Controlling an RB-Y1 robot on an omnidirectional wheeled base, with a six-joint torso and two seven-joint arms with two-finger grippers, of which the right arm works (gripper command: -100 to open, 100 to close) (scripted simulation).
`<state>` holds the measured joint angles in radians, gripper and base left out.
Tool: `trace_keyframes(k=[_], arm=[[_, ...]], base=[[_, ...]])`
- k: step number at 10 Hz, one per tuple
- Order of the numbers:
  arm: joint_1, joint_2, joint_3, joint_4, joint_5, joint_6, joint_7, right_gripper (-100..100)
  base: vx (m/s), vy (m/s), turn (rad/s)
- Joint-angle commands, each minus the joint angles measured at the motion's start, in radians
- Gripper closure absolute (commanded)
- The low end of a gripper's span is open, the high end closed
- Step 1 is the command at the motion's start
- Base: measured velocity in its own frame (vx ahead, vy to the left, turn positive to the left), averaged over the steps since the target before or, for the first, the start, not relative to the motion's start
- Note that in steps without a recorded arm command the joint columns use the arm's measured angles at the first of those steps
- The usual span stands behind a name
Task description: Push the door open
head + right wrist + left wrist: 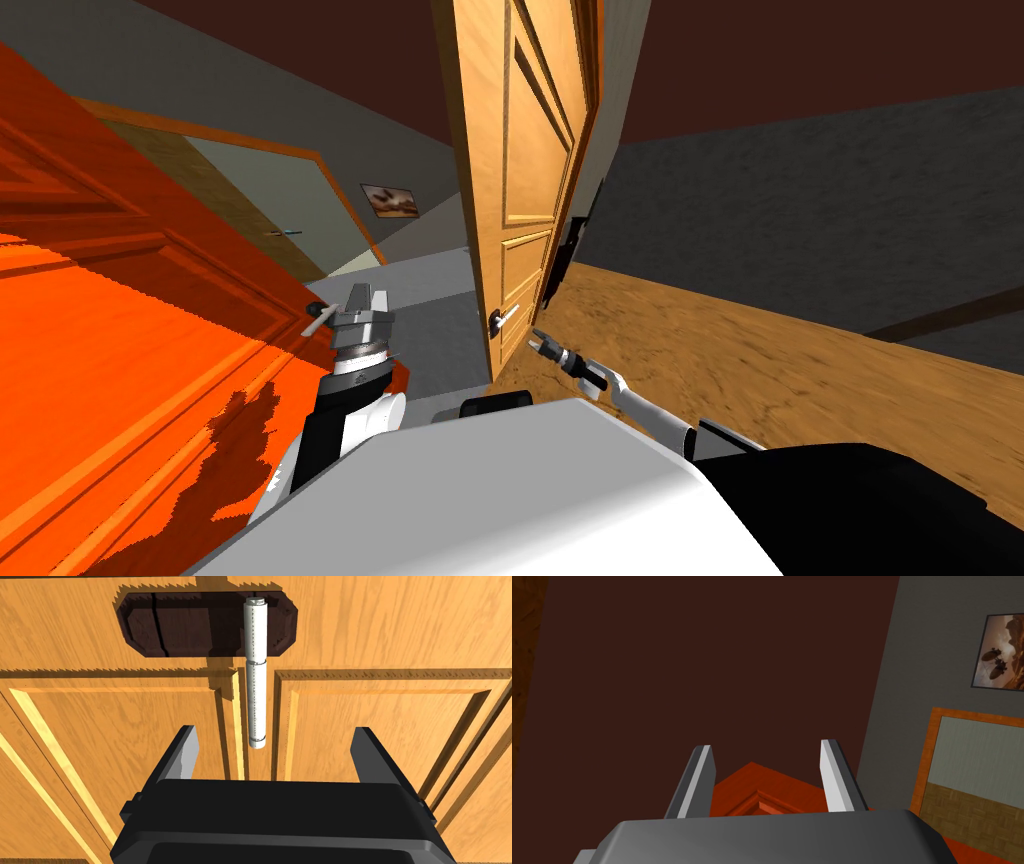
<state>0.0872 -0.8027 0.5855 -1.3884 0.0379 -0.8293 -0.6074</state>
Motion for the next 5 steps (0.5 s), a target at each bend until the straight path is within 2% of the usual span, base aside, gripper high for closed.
trace_keyframes(k=[1, 2, 3, 5], arm=[[-0.006, -0.017, 0.011, 0.012, 0.002, -0.002, -0.014, -100], [-0.003, -0.01, 0.007, 0.007, 0.001, -0.001, -0.008, -100], [-0.012, -0.001, 0.005, 0.014, -0.001, 0.012, -0.011, -100], [-0.021, 0.01, 0.001, 0.022, -0.003, 0.027, -0.011, -100]], base=[[0.242, 0.005, 0.003], [0.104, 0.005, 0.003], [0.114, 0.08, 0.087], [0.15, 0.149, 0.082]])
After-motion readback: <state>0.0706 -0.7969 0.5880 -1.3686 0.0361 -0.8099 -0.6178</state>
